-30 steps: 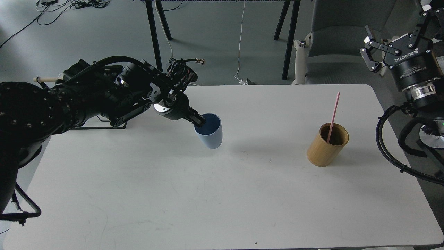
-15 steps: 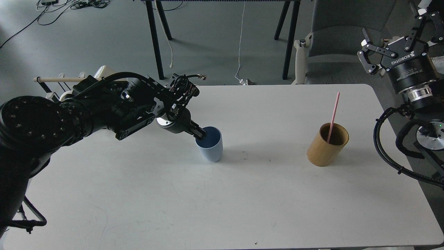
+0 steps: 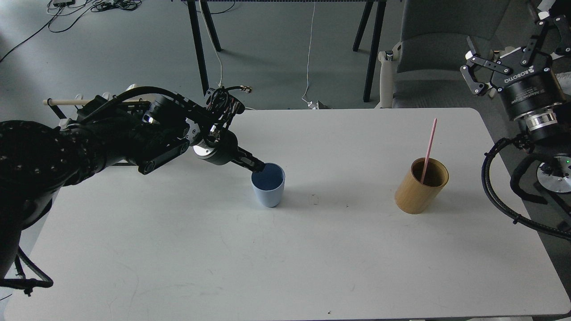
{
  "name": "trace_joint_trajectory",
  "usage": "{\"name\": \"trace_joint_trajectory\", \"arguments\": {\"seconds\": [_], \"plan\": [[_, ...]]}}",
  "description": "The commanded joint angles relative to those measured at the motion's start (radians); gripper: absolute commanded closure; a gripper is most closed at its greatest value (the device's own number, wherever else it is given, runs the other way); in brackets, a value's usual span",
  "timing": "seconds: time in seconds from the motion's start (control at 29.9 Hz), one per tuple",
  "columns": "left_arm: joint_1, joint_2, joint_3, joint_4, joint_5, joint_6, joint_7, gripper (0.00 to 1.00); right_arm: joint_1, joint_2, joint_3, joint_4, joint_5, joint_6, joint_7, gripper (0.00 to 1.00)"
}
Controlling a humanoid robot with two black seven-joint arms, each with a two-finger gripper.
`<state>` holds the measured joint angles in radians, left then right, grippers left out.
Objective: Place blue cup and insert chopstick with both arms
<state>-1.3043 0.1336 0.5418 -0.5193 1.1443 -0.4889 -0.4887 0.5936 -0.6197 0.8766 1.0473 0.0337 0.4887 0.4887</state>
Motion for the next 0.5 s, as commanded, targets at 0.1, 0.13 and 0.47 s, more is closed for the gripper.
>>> {"name": "trace_joint_trajectory", "arguments": {"seconds": [0.1,0.13,0.47], "plan": [[0.004,0.098,-0.153,-0.004,-0.077,0.0,0.0,0.09,0.014,-0.109,0.079,0.03,-0.081,-0.053,0.0,0.04],[0.008,0.118,-0.19,-0.005,-0.087,0.0,0.0,0.08,0.014,-0.123,0.09,0.03,-0.131,-0.077,0.0,0.04],[0.115,0.166,-0.626,-0.036,-0.312,0.0,0.0,0.08,-0.073,-0.215,0.107,0.175,-0.904,-0.622,0.0,0.04]]}}
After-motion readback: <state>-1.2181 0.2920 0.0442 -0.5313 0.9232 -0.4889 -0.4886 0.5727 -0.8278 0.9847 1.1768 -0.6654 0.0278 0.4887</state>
